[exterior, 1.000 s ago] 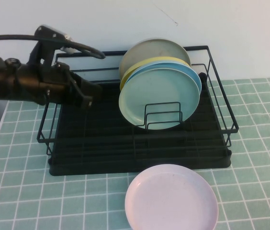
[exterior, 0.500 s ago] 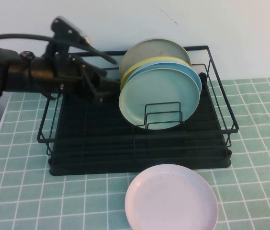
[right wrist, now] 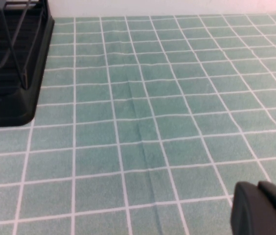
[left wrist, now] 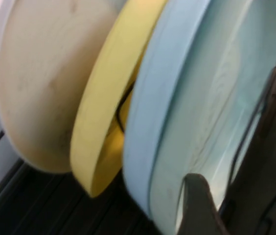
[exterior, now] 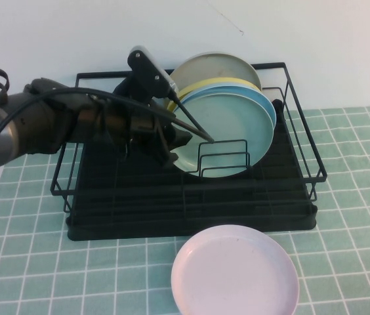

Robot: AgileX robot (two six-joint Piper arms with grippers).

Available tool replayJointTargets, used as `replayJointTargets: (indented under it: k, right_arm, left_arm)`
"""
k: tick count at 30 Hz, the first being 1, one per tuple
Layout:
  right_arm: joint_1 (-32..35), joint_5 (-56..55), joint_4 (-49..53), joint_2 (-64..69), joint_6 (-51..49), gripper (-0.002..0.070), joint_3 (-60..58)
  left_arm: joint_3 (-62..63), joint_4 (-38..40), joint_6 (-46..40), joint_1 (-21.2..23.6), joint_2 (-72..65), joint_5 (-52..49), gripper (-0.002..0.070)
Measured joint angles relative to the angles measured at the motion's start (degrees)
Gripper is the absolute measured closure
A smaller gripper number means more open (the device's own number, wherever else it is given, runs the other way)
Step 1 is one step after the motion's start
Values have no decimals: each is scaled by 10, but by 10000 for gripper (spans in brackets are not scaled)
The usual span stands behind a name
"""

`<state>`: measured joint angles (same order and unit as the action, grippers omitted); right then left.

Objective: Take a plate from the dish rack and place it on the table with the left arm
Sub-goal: Grasp the plate from the shelf

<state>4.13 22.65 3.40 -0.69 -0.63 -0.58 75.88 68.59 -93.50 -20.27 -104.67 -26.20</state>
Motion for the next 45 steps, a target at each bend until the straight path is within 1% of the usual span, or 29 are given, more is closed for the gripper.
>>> replayJointTargets:
  k: [8, 16, 28, 36, 39, 45]
  right_arm:
    - [0, 0, 0, 0, 0, 678, 0]
    - [0, 0, 0, 0, 0, 678, 0]
    - [0, 0, 0, 0, 0, 678, 0]
    - [0, 0, 0, 0, 0, 678, 0]
    - [0, 0, 0, 0, 0, 678, 0]
    - [0, 0, 0, 0, 0, 678, 0]
  left_arm:
    - [0, 0, 0, -1, -13, 21, 300]
    - [0, 0, -1, -1, -12, 18, 300]
    - [0, 4, -1, -1, 32, 13, 300]
    - [0, 12, -1, -1, 3, 63, 300]
    - [0, 19, -1, -1, -3, 69, 300]
    - [0, 61, -18, -1, -18, 63, 300]
